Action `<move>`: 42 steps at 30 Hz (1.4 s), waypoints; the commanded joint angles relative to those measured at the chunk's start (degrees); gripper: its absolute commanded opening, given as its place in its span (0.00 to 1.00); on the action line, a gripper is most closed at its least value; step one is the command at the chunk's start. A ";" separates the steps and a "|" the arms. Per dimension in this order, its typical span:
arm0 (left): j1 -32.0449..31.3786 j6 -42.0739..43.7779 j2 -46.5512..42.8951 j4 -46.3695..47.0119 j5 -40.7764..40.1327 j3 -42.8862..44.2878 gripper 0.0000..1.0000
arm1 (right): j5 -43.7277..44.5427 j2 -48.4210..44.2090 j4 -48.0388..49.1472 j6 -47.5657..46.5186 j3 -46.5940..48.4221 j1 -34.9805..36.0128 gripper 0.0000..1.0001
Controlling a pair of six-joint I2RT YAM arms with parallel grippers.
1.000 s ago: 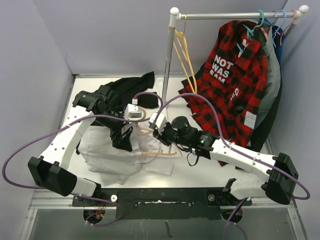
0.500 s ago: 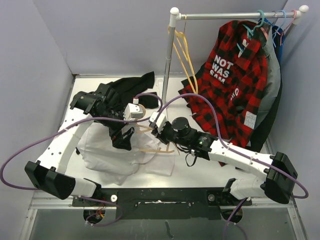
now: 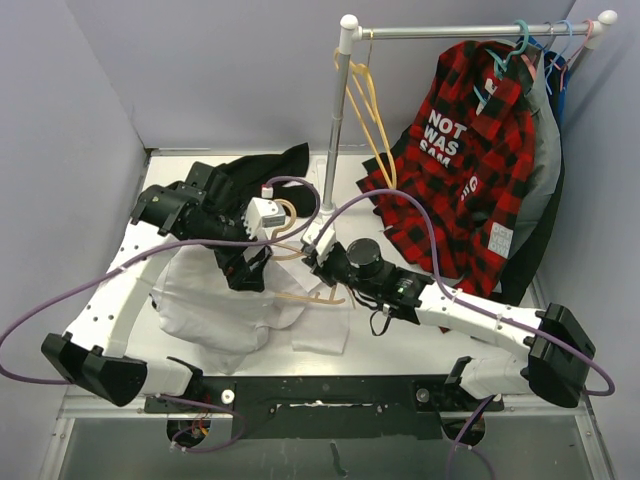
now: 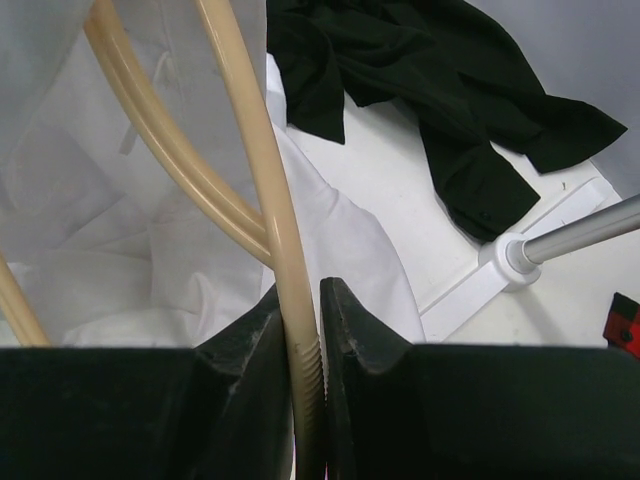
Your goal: Place the shirt on the hanger
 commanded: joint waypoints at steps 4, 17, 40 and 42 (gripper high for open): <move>0.23 -8.79 -5.38 3.08 13.36 2.56 0.98 | 5.71 1.16 8.75 3.10 -0.91 0.35 0.00; -1.73 -14.13 -4.00 6.31 15.62 6.00 0.98 | 4.63 6.01 9.06 2.40 3.06 1.56 0.00; -6.51 -23.25 -2.81 5.77 8.42 12.71 0.98 | 8.21 14.29 7.50 -4.29 5.63 2.85 0.00; -6.62 -22.75 -2.93 5.74 7.97 12.01 0.98 | 8.86 14.68 7.70 -5.20 5.08 2.87 0.00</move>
